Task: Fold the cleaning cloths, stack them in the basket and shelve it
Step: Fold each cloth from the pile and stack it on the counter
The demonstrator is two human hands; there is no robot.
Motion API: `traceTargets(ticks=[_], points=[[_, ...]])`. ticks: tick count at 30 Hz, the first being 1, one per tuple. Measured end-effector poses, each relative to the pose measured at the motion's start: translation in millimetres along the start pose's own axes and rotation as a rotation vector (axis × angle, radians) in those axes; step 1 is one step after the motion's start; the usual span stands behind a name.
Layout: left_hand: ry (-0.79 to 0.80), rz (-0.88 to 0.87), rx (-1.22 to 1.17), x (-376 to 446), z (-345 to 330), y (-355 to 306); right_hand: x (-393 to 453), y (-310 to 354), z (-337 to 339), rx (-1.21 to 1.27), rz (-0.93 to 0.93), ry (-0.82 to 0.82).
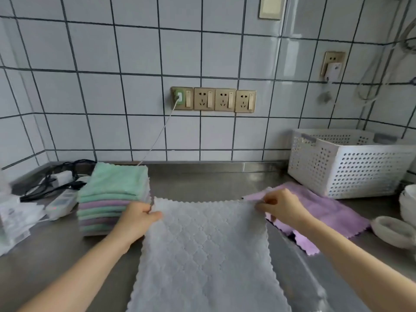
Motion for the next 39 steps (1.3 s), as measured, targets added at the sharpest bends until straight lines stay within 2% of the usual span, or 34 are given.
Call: traceTargets(ticks=[2, 5, 7, 9, 12, 14, 16, 20, 23, 27, 31, 39], points=[[-0.104, -0.086, 0.109, 17, -5, 2, 11, 5, -9, 0.130, -0.071, -0.012], [-0.251, -0.287, 0.274, 35, -15, -16, 26, 19, -20, 0.455, -0.217, -0.042], [-0.214, -0.293, 0.439, 43, -23, -13, 31, 25, -33, 0.341, -0.192, -0.035], [-0.111, -0.349, 0.597, 37, -34, -2, 17, 30, -46, 0.052, -0.062, 0.028], [0.114, -0.440, 0.654, 6, -49, 18, -23, 37, -71, -0.150, 0.204, 0.120], [0.333, -0.421, 0.621, -20, -54, 28, -50, 36, -84, -0.178, 0.351, 0.132], [0.484, -0.383, 0.564, -46, -54, 34, -74, 37, -88, -0.156, 0.451, 0.121], [0.597, -0.378, 0.708, -83, -45, 48, -114, 47, -79, -0.142, 0.536, 0.160], [0.588, -0.404, 0.771, -95, -40, 52, -132, 55, -77, -0.251, 0.573, 0.174], [0.470, -0.449, 0.744, -100, -36, 50, -139, 62, -83, -0.387, 0.572, 0.092], [0.388, -0.590, 0.768, -110, -33, 37, -139, 71, -87, -0.478, 0.501, 0.081], [0.353, -0.448, 0.775, -92, 4, 48, -141, 76, -82, -0.490, 0.464, 0.064]])
Point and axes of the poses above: each hand's wrist, its own x-axis towards the middle knuckle, its own z-axis out of the back of the hand, y = z × x, the point moved 2 cm from there along x, towards the middle knuckle, and after that the axes turned 11 degrees about -x, right-handed, at the moved point
